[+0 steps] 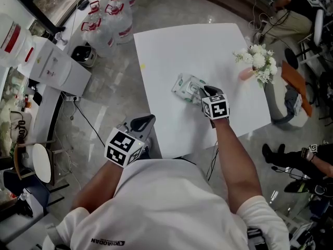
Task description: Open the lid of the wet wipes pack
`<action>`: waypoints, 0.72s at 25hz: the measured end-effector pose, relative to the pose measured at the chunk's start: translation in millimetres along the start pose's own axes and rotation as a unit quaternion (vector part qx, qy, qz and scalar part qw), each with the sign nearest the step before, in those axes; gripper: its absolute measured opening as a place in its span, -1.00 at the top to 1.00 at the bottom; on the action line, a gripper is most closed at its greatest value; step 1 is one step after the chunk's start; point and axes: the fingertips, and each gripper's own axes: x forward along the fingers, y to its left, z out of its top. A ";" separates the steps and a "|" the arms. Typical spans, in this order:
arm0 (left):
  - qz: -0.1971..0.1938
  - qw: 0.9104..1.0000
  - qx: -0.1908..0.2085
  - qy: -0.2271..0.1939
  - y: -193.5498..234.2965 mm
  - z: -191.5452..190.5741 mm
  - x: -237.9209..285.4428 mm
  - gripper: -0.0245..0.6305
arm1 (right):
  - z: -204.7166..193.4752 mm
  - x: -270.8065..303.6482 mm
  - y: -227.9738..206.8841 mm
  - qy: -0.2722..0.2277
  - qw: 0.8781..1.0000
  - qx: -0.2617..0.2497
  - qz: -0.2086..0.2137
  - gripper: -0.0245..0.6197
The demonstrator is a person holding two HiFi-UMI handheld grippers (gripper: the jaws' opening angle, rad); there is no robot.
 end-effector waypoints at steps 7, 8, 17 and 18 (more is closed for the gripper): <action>0.003 1.000 -0.005 0.006 1.2 -5.2 -0.4 0.91 | 8.4 -1.8 -25.1 -0.005 0.997 -0.060 -0.056 0.76; 0.004 1.000 -0.006 0.007 1.6 -6.6 -0.4 0.91 | 9.5 -0.9 -27.0 -0.005 0.996 -0.070 -0.059 0.76; 0.006 1.000 -0.012 0.011 0.4 -7.9 6.6 0.91 | 23.7 21.1 -37.8 0.025 0.984 -0.165 -0.061 0.78; 0.006 1.000 -0.013 0.012 0.5 -8.2 7.9 0.91 | 23.9 24.7 -40.0 0.030 0.983 -0.172 -0.059 0.78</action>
